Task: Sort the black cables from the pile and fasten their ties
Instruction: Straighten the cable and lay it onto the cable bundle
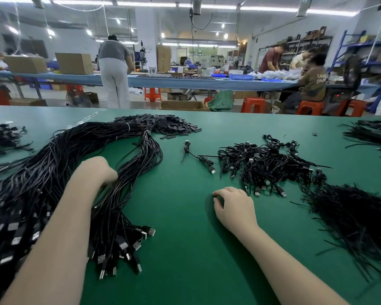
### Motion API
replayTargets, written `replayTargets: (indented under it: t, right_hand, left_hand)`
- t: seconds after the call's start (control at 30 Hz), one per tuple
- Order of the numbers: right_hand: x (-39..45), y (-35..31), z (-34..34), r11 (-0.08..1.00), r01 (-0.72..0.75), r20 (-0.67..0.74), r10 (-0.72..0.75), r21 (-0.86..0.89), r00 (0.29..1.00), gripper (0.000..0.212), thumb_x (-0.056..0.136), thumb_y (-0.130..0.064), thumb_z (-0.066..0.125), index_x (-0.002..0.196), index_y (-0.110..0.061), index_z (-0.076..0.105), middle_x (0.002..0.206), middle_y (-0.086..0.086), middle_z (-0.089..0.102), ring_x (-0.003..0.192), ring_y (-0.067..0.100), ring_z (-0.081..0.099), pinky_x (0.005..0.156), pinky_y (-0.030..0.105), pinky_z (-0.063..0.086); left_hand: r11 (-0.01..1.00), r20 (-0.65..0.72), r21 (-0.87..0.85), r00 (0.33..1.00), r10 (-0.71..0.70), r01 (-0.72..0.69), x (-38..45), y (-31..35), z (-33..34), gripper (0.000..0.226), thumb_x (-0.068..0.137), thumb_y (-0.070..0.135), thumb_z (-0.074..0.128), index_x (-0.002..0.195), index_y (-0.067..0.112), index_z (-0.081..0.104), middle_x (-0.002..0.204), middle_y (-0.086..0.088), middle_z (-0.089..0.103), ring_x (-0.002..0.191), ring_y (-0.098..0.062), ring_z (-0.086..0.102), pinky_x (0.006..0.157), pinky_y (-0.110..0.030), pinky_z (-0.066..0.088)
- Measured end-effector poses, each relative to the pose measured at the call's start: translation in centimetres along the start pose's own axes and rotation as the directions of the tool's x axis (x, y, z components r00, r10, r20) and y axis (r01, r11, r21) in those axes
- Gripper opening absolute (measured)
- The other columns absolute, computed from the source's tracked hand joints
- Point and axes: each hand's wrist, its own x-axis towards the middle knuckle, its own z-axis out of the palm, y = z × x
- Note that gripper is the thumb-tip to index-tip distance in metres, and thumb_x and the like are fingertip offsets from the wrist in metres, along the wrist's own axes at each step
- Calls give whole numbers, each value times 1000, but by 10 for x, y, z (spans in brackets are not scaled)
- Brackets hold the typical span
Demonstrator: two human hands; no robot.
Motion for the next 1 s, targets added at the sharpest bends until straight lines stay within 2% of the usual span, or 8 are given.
replayTargets:
  t: [0.1, 0.2, 0.37, 0.43, 0.6, 0.8, 0.87, 1.0]
  right_hand:
    - [-1, 0, 0, 1000, -1, 1, 1, 14, 1000, 27, 95, -33, 46, 114, -32, 65, 120, -10, 60, 113, 19, 49, 90, 29, 39]
    - [-1, 0, 0, 1000, 3, -7, -3, 29, 1000, 26, 95, -32, 47, 113, -31, 66, 119, -9, 61, 113, 19, 50, 90, 30, 39]
    - [0, 0, 0, 1000, 7, -25, -7, 29, 1000, 27, 94, -31, 47, 113, -32, 66, 118, -9, 61, 112, 19, 50, 89, 29, 38]
    - [-1, 0, 1, 1000, 14, -26, -14, 16, 1000, 27, 95, -32, 47, 114, -32, 66, 118, -10, 61, 111, 19, 50, 89, 28, 39]
    - [-3, -5, -8, 975, 104, -141, -77, 194, 987, 32, 94, -21, 54, 125, -21, 62, 125, -2, 59, 109, 19, 57, 93, 30, 43]
    - [-4, -49, -72, 811, 456, -388, -312, 366, 867, 57, 90, -37, 59, 142, -21, 41, 140, -2, 50, 135, 11, 36, 113, 25, 25]
    - [-3, -52, -94, 798, 447, -301, -345, 405, 889, 34, 90, -37, 62, 123, -29, 56, 100, -6, 69, 95, 3, 58, 86, 20, 45]
    - [6, -30, -132, 805, 320, -130, -296, 499, 946, 8, 87, -40, 64, 81, -35, 64, 53, -7, 58, 45, 3, 41, 46, 15, 33]
  left_hand:
    - [958, -189, -273, 981, 30, -82, -3, 3, -17, 23, 98, 17, 44, 95, -2, 57, 90, -18, 67, 74, -30, 64, 63, -34, 51]
    - [720, -488, -602, 873, 11, -346, -16, 8, -27, 26, 102, 25, 38, 110, 6, 54, 95, -12, 65, 81, -26, 64, 69, -36, 50]
    - [226, -784, -614, 617, -65, -756, -46, 23, -37, 18, 103, 30, 30, 90, 34, 42, 75, 9, 50, 62, -9, 47, 59, -25, 43]
    - [137, -784, -619, 620, -39, -773, -52, 24, -42, 17, 103, 29, 32, 91, 36, 41, 72, 9, 51, 57, -5, 45, 52, -17, 39]
    - [535, -421, -633, 829, 369, -560, -54, 27, -40, 11, 98, 35, 48, 96, 28, 56, 75, 9, 69, 59, -9, 52, 58, -23, 42]
    - [436, -278, -480, 603, 747, -761, -98, 68, -28, 9, 82, 42, 67, 83, 34, 70, 75, 12, 72, 70, -4, 66, 68, -32, 54]
    - [422, -280, -469, 584, 762, -776, -105, 83, -16, 10, 83, 37, 68, 81, 28, 71, 74, 6, 71, 70, -13, 65, 69, -35, 54]
    - [362, -91, -614, 519, 850, -701, -103, 83, -12, 6, 91, 34, 63, 95, 29, 64, 75, 9, 72, 57, -1, 55, 57, -16, 45]
